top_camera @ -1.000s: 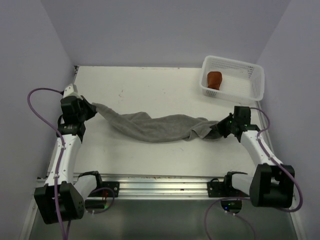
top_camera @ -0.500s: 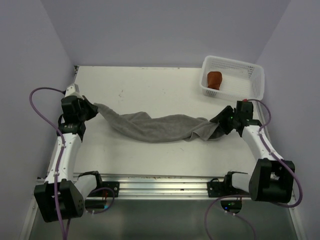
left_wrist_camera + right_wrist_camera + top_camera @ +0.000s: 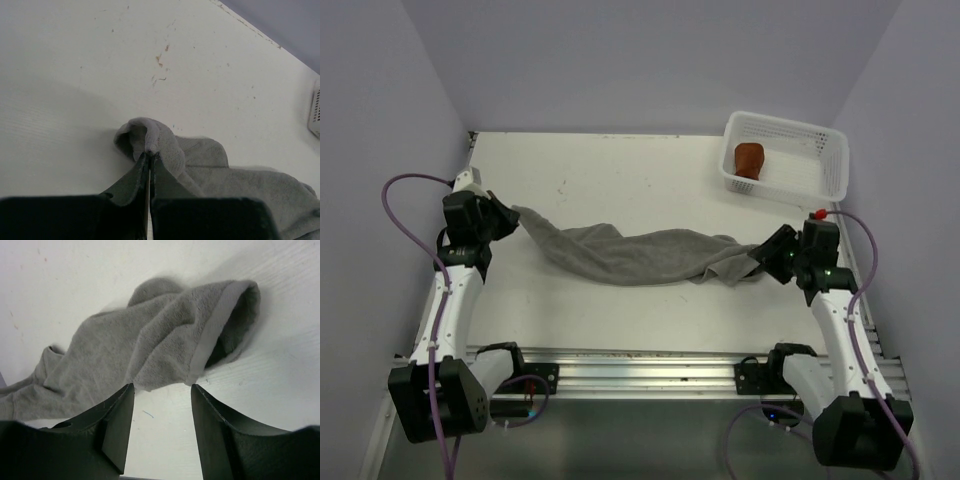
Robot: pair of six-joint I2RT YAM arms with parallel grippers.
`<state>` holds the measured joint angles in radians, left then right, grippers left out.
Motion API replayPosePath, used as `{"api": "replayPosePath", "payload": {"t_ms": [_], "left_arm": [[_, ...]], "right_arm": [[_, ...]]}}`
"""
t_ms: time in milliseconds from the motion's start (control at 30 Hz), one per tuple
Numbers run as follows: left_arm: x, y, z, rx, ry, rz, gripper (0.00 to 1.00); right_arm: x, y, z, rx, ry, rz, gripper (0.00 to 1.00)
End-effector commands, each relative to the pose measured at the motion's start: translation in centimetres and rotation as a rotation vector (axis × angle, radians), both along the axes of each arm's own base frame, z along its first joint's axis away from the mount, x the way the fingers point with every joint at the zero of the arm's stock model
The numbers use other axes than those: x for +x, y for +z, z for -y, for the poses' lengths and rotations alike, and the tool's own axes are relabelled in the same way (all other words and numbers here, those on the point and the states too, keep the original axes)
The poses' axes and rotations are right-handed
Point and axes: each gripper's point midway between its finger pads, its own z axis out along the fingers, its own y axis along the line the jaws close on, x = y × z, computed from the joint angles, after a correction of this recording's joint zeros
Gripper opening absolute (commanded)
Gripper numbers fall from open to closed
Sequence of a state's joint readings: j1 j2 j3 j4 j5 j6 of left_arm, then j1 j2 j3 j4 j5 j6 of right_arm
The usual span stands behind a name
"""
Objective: Roll the towels
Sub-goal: Flatten the towel
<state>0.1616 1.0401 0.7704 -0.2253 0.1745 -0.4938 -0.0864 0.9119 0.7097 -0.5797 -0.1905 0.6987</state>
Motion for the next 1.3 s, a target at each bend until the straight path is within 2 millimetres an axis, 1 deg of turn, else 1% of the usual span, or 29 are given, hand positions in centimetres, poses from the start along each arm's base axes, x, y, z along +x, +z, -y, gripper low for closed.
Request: {"api": "replayPosePath", "payload": {"t_ms": [0,33,67,133,167,200,233,300,333,367,500,567,600,633,700,733,800,833,933,1133,1167,1267], "left_arm": [[0.8,1.4,0.2,0.002,-0.025,0.056,0.00],[0.8,1.4,0.3,0.001,-0.026,0.055,0.00],[0.7,1.4,0.3,0.000,-0.028,0.055,0.00],[0.7,1.3,0.3,0.001,-0.030,0.055,0.00],[0.7,1.3,0.3,-0.001,-0.029,0.055,0.00],[0.7,1.3,0.4,-0.003,-0.033,0.055,0.00],[0.7,1.4,0.4,-0.003,-0.035,0.059,0.00],[0.7,1.4,0.6,-0.008,-0.042,0.062,0.00],[0.8,1.4,0.7,-0.010,-0.046,0.063,0.00],[0.8,1.4,0.7,-0.012,-0.050,0.063,0.00],[0.8,1.3,0.8,-0.011,-0.056,0.062,0.00],[0.7,1.3,0.8,-0.012,-0.057,0.062,0.00],[0.8,1.4,0.9,-0.014,-0.058,0.064,0.00],[0.8,1.4,0.9,-0.013,-0.060,0.065,0.00],[0.8,1.3,1.0,-0.015,-0.064,0.063,0.00],[0.8,1.3,1.0,-0.016,-0.064,0.061,0.00],[0.8,1.3,0.9,-0.014,-0.065,0.063,0.00],[0.8,1.3,1.0,-0.016,-0.067,0.061,0.00],[0.8,1.2,1.1,-0.018,-0.072,0.060,0.00],[0.9,1.2,1.3,-0.023,-0.083,0.061,0.00],[0.9,1.1,1.3,-0.023,-0.085,0.060,0.00],[0.9,1.0,1.3,-0.025,-0.087,0.057,0.00]], "right_arm": [[-2.6,-3.2,-1.4,0.079,0.019,-0.075,0.51],[-2.7,-3.6,-1.7,0.094,0.021,-0.067,0.49],[-3.5,-4.8,-2.0,0.112,0.020,-0.087,0.49],[-3.8,-5.6,-2.8,0.145,0.031,-0.083,0.48],[-4.4,-6.5,-3.1,0.157,0.035,-0.101,0.48],[-4.5,-6.7,-3.6,0.168,0.045,-0.098,0.48],[-4.1,-6.6,-3.8,0.173,0.050,-0.067,0.50],[-4.2,-7.1,-4.4,0.191,0.049,-0.039,0.53],[-3.8,-7.3,-4.3,0.193,0.038,-0.007,0.53],[-3.8,-7.2,-4.8,0.199,0.044,0.008,0.54],[-3.2,-7.7,-4.5,0.184,-0.003,0.057,0.55],[-3.2,-8.6,-4.2,0.178,-0.032,0.058,0.55],[-2.8,-8.7,-4.0,0.177,-0.043,0.074,0.54],[-3.0,-9.5,-4.0,0.181,-0.052,0.066,0.54],[-2.6,-9.7,-3.9,0.193,-0.077,0.083,0.54],[-2.8,-10.4,-3.7,0.194,-0.096,0.069,0.54],[-2.4,-10.4,-3.5,0.190,-0.109,0.093,0.53],[-2.5,-10.9,-3.3,0.186,-0.121,0.088,0.52],[-1.7,-10.3,-3.3,0.193,-0.127,0.130,0.52],[-1.2,-10.8,-3.4,0.203,-0.134,0.120,0.52],[-1.3,-11.1,-3.5,0.208,-0.135,0.108,0.51],[-1.1,-11.2,-3.6,0.217,-0.135,0.112,0.49]]}}
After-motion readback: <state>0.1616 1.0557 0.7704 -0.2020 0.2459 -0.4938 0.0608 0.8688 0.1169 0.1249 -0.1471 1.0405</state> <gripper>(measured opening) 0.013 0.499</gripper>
